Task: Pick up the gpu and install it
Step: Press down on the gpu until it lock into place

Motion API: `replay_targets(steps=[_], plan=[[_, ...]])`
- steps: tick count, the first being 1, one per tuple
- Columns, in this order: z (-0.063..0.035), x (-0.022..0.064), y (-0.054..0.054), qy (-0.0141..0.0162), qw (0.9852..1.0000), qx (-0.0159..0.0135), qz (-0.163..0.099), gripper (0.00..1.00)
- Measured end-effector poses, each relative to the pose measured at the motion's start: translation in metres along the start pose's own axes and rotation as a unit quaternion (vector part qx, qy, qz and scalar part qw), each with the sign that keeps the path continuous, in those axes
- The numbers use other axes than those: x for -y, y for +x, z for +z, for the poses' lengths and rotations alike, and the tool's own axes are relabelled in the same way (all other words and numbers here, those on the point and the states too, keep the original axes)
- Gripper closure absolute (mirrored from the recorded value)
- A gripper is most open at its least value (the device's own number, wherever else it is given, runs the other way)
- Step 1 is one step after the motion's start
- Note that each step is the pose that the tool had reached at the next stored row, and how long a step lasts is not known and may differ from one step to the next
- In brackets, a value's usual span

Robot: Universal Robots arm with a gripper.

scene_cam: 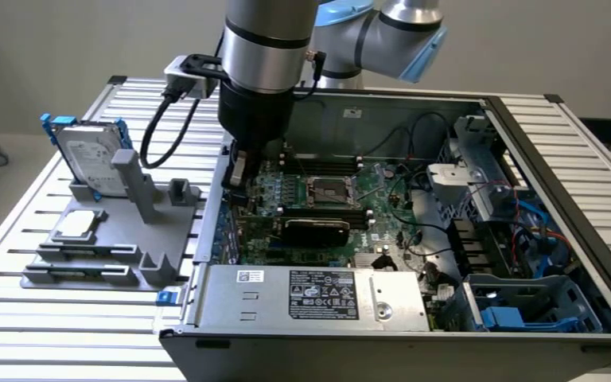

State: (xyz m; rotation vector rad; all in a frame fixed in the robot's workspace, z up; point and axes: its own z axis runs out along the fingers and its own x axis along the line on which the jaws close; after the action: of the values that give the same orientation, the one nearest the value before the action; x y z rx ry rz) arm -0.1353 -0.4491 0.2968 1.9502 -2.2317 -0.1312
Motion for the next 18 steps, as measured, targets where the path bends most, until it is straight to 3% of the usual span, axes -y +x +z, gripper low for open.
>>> replay_targets(steps=[6, 11, 15, 18], plan=[[-0.0106, 0.0027, 0.000, -0.0020, 1.0000, -0.0005, 0.000, 0.89], [-0.0136, 0.0129, -0.001, -0.0014, 1.0000, -0.0006, -0.001, 0.89], [-0.0152, 0.0209, -0.002, 0.0037, 1.0000, -0.0001, -0.002, 0.89], [-0.0164, 0.0270, -0.002, 0.0098, 1.0000, 0.0006, -0.002, 0.89]])
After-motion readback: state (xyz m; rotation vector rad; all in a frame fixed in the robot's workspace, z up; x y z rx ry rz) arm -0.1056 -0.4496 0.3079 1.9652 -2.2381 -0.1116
